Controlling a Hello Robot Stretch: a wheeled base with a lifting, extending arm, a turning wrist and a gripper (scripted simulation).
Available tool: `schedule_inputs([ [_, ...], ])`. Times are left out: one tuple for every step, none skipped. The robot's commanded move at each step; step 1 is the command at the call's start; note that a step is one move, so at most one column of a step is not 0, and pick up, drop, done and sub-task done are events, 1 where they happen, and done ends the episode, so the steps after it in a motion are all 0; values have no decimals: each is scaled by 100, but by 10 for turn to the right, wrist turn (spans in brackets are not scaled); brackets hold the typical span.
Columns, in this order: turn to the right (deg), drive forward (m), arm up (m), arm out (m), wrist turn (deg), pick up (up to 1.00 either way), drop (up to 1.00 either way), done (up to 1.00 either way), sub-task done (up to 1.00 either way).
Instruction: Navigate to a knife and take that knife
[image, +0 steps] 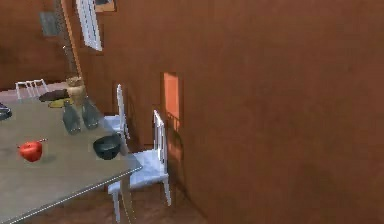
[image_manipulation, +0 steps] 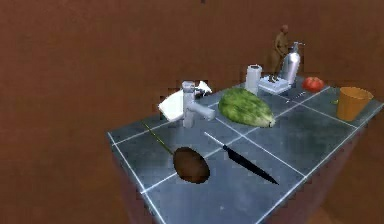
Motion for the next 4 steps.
schedule_inputs([
  [450, 0, 0, 0, 0, 0, 0, 0, 0],
  [0, 40, 0, 0, 0, 0, 0, 0, 0],
  [0, 0, 50, 0, 0, 0, 0, 0, 0],
  [0, 0, 38, 0, 0, 0, 0, 0, 0],
])
